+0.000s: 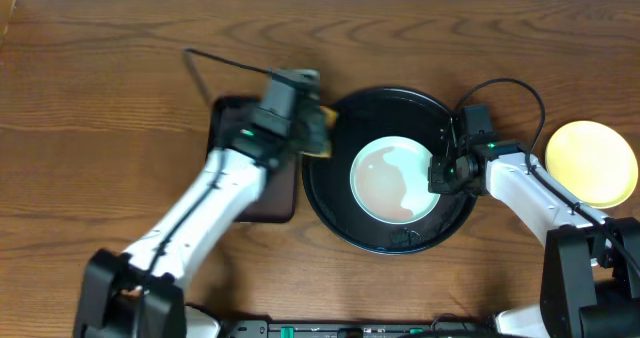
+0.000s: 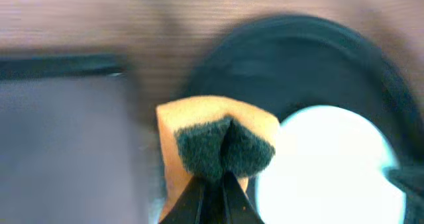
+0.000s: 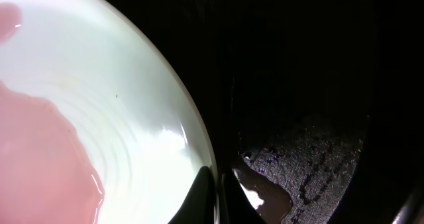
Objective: Clean dirty plates on tray and stack at the side
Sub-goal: 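Scrub the held pale green plate with the sponge in the left gripper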
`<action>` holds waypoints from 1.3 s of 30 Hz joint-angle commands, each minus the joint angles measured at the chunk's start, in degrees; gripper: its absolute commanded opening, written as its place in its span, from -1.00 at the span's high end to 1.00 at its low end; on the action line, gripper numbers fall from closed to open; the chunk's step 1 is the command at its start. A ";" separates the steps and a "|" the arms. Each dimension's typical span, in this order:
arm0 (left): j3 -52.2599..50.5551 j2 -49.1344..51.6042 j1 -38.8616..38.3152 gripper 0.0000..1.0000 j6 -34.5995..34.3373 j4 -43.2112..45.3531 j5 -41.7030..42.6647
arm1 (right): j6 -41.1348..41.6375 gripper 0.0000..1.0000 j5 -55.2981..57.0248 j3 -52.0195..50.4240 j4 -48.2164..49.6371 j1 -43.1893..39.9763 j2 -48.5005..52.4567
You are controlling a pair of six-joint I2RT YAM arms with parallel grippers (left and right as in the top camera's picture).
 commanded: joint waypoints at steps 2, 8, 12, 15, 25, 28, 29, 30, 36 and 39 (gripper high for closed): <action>-1.46 7.08 -11.06 0.85 -2.40 6.32 1.51 | -0.72 0.98 1.31 -0.26 -0.11 -0.22 0.28; -1.46 15.96 -17.25 0.86 -13.64 12.44 2.84 | -0.72 0.97 1.29 -0.26 -0.11 -0.22 0.28; -1.46 18.67 -19.89 0.85 -14.56 15.91 7.41 | -0.72 0.98 1.31 -0.26 -0.04 -0.22 0.28; -1.46 19.96 -20.68 0.85 -14.47 14.67 2.05 | -0.72 0.98 1.29 -0.26 -0.07 -0.22 0.28; -1.20 21.24 -14.67 0.85 -8.63 12.20 -21.14 | -0.72 0.98 1.09 -0.24 -0.33 -0.22 0.28; -1.16 21.24 -13.00 0.85 -8.59 12.22 -21.75 | -0.72 0.98 1.11 -0.26 -0.35 -0.22 0.28; -1.03 21.24 -12.79 0.85 -8.15 12.20 -21.97 | -0.72 0.98 1.11 -0.26 -0.35 -0.22 0.28; -0.63 21.20 -12.66 0.85 -7.30 12.17 -22.21 | -0.72 0.98 1.11 -0.24 -0.37 -0.22 0.28; 2.14 17.38 -12.59 0.85 -6.29 10.67 -22.88 | -0.72 0.98 1.11 -0.26 -0.39 -0.22 0.28; 2.49 14.40 -12.59 0.85 -6.29 10.64 -26.10 | -0.72 0.97 1.11 -0.24 -0.50 -0.22 0.28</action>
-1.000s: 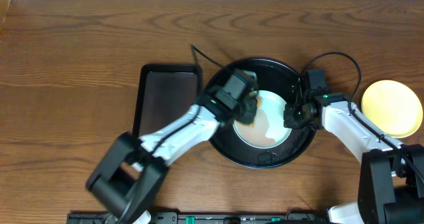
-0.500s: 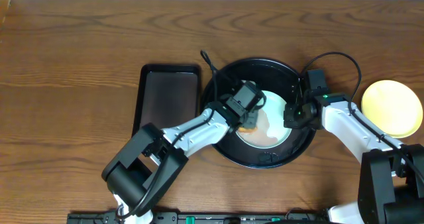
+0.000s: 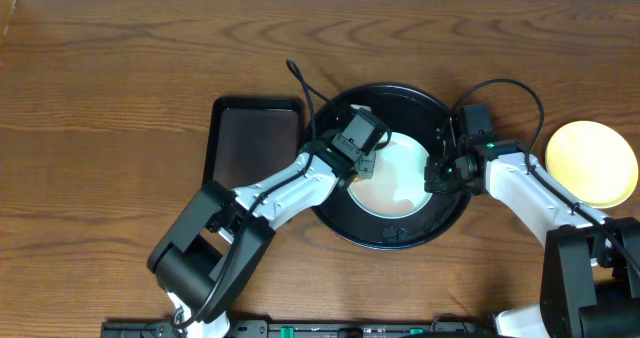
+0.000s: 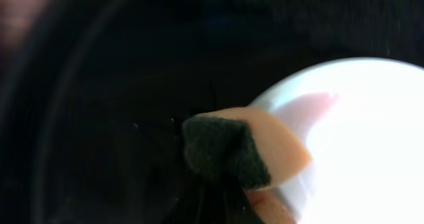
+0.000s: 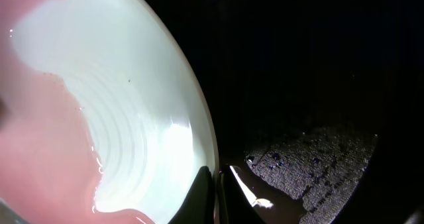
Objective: Clean dirty plates on tray and stack at the side
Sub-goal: 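Scrub the held pale green plate with the sponge in the left gripper, then return the sponge to the small tray with the left gripper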
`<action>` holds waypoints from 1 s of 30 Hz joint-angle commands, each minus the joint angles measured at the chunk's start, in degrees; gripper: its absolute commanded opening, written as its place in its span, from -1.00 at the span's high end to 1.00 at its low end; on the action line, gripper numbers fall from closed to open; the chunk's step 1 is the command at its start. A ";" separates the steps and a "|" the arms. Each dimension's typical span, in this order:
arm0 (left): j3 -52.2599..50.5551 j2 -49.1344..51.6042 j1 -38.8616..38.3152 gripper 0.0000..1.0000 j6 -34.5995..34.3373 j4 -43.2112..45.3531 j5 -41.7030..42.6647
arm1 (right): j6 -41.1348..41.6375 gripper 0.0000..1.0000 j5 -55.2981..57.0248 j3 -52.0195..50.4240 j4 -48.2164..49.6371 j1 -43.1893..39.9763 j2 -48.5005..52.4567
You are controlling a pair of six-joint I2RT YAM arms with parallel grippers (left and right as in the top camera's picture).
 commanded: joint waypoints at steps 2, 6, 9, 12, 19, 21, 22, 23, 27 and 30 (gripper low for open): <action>2.05 -7.72 2.67 0.85 1.14 -1.01 -13.64 | -0.72 0.98 4.61 -0.26 -0.96 -0.31 0.28; 2.05 -15.04 4.92 0.85 0.83 -4.33 -14.08 | -0.74 0.98 4.63 -0.26 -1.16 -0.31 0.28; 2.03 -20.90 8.00 0.85 -1.16 -10.16 -14.03 | -0.74 0.98 4.63 -0.26 -1.11 -0.31 0.28; 1.90 -25.62 14.03 0.85 -2.32 -20.81 -11.43 | -0.92 0.98 4.63 -0.26 -0.59 -0.31 0.28; -6.95 -22.58 25.07 0.85 3.69 -21.97 2.80 | -6.34 0.98 3.02 0.04 1.73 -0.31 0.22; -10.27 -20.28 26.82 0.85 3.76 -19.08 2.84 | -6.34 0.98 0.57 0.87 1.64 -0.31 0.11; -11.08 -19.45 27.30 0.85 3.76 -18.43 3.06 | -6.34 0.98 -0.55 1.18 1.62 -0.31 0.11; -11.65 -18.62 27.67 0.85 3.76 -18.08 3.19 | -6.08 0.98 -1.81 1.49 1.49 -0.31 -0.02; -11.87 -15.91 28.00 0.77 3.76 -17.88 3.17 | -2.12 0.98 -3.98 1.57 1.49 -0.31 -0.04; -11.87 -15.56 27.98 0.22 3.74 -17.97 3.17 | -1.77 0.98 -3.87 1.60 2.43 -0.35 -0.04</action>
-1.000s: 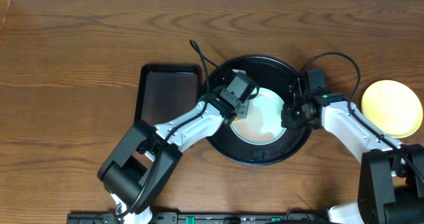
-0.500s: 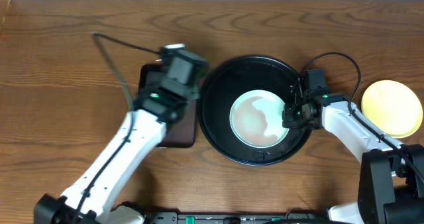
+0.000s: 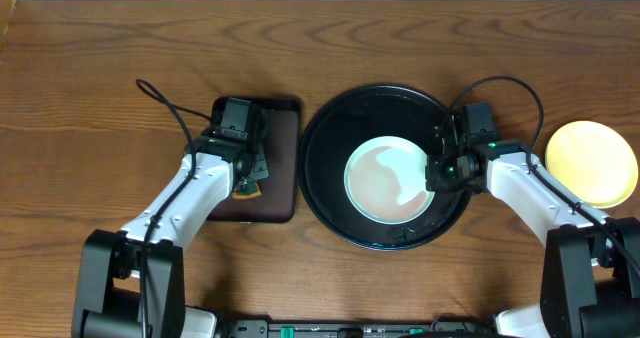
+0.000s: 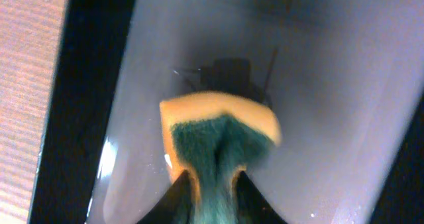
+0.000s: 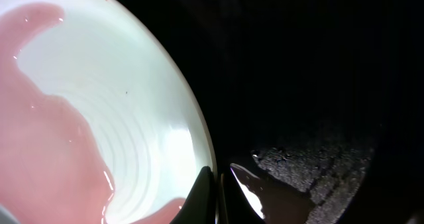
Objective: Clean dirty plates on tray and stack at the side
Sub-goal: 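Return the sponge to the small tray with the left gripper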
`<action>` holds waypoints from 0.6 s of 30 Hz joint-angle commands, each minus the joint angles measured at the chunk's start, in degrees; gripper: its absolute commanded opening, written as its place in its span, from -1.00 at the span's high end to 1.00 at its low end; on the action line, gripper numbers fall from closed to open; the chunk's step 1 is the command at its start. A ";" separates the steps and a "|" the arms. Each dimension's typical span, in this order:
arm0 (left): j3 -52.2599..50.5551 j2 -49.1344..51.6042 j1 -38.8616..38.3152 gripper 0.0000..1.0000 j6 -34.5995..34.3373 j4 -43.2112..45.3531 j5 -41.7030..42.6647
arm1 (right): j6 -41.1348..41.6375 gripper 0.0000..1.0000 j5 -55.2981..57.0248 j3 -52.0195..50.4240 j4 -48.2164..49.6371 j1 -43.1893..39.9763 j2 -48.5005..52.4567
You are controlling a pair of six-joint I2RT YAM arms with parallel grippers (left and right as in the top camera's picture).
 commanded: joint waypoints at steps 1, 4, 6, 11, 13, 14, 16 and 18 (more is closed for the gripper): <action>0.33 0.37 0.31 0.08 0.37 0.09 0.48 | 1.68 0.98 -2.38 1.40 0.94 -0.09 -0.04; 0.33 0.37 0.31 -0.24 0.37 -0.28 0.48 | 2.60 0.65 -2.97 1.38 -0.02 -0.07 -0.02; 0.33 0.37 0.31 -0.39 0.37 -0.57 0.48 | 3.58 0.62 -3.06 1.11 -0.83 -0.02 0.09; 0.33 0.37 0.31 -0.59 0.37 -0.50 0.46 | 5.20 0.59 -2.99 0.00 0.37 -0.04 1.68; 0.33 0.37 0.31 -0.60 0.37 -0.50 0.48 | 6.27 0.60 -3.02 -0.02 0.55 -0.04 3.26; 0.33 0.37 0.31 -0.60 0.37 -0.50 0.46 | 6.21 0.65 -2.93 0.00 0.66 -0.04 4.13; 0.33 0.37 0.31 -0.60 0.37 -0.50 0.46 | 6.23 0.98 -2.82 0.00 1.01 -0.11 5.95; 0.33 0.37 0.31 -0.60 0.37 -0.50 0.48 | 6.16 0.98 -2.89 0.02 1.16 -0.37 6.38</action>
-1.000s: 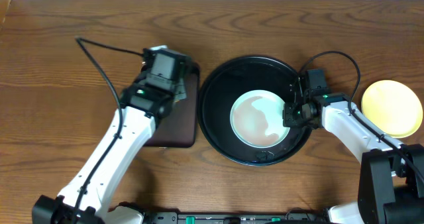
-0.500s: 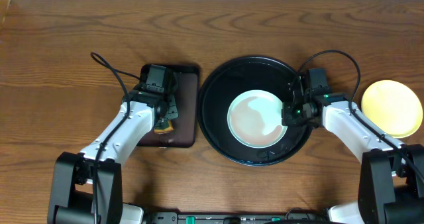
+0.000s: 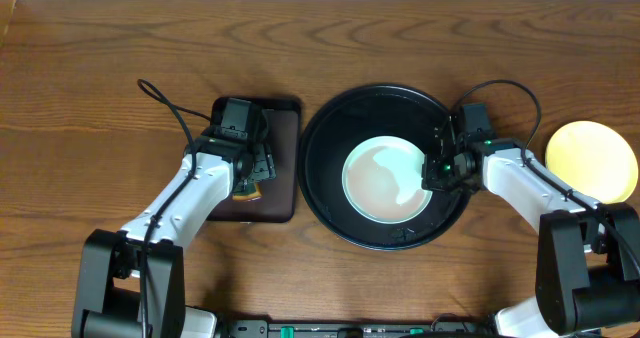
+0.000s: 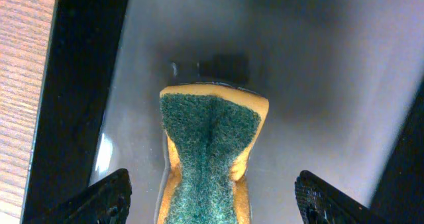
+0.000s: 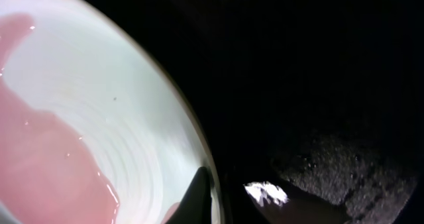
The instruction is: Clean dirty plates on tray and stack at the side
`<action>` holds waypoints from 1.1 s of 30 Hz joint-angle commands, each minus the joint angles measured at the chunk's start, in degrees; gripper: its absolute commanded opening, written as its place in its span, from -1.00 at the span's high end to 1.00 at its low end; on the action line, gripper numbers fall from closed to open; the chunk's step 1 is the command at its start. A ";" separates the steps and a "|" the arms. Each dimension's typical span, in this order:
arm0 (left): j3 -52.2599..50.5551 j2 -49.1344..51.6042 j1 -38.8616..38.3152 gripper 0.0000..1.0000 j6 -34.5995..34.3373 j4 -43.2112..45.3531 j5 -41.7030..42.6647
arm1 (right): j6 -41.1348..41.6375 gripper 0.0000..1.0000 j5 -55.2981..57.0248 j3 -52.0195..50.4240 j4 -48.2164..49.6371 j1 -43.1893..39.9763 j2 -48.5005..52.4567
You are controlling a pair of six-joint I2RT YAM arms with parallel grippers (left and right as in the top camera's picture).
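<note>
A white plate (image 3: 388,178) with a pink pool on it lies in the round black tray (image 3: 330,128). My right gripper (image 3: 440,170) is shut on the plate's right rim. In the right wrist view one dark fingertip (image 5: 201,192) lies on the inner side of the white plate (image 5: 99,105) rim. The yellow and green sponge (image 4: 209,151) lies in the rectangular dark tray (image 4: 344,105). My left gripper (image 4: 212,201) stands open over it, its fingers wide on either side. From overhead the left gripper (image 3: 250,170) half covers the sponge (image 3: 247,189).
A yellow plate (image 3: 591,160) sits on the wooden table at the far right. The rectangular tray (image 3: 280,193) lies just left of the round one. Wet patches glisten on the round tray's floor (image 5: 265,191). Cables loop behind both arms.
My left gripper has opened and let go of the sponge, which now lies in the rectangular tray. The right gripper keeps its hold on the plate's rim.
My left gripper held the sponge between the two trays, then pressed it at the plate's left edge. After that it carried the sponge over the rectangular tray and now has let it go there. The right gripper held the plate's rim throughout.
</note>
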 commanded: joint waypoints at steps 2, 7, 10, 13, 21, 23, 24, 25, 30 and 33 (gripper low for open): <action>0.33 0.37 0.31 -0.60 0.55 -0.11 -0.31 | -0.87 0.98 0.11 -0.35 0.04 -0.39 1.75; 0.33 0.37 0.31 -0.61 0.55 -0.11 -0.31 | -7.17 0.98 4.92 2.08 -0.92 -0.17 -7.06; 0.33 0.37 0.31 -0.61 0.55 -0.11 -0.31 | -12.90 0.98 9.05 3.45 -0.13 0.57 -14.91; 0.33 0.37 0.31 -0.61 0.55 -0.11 -0.31 | -15.02 0.98 13.75 3.45 0.22 1.36 -20.11; 0.33 0.37 0.31 -0.61 0.55 -0.11 -0.31 | -21.86 0.98 26.80 3.63 3.21 6.86 -25.55; 0.33 0.37 0.31 -0.61 0.55 -0.11 -0.31 | -26.18 0.98 27.65 3.63 3.41 8.33 -25.86; 0.33 0.37 0.31 -0.61 0.55 -0.11 -0.31 | -28.30 0.98 27.98 3.63 3.52 9.18 -25.86; 0.33 0.37 0.31 -0.61 0.55 -0.11 -0.31 | -29.07 0.98 29.22 3.63 3.58 10.32 -25.86; 0.33 0.37 0.31 -0.61 0.55 -0.11 -0.31 | -35.65 0.98 42.95 3.65 4.02 19.78 -25.86; 0.33 0.37 0.31 -0.61 0.55 -0.11 -0.28 | -40.26 0.98 55.45 3.67 4.50 27.30 -25.86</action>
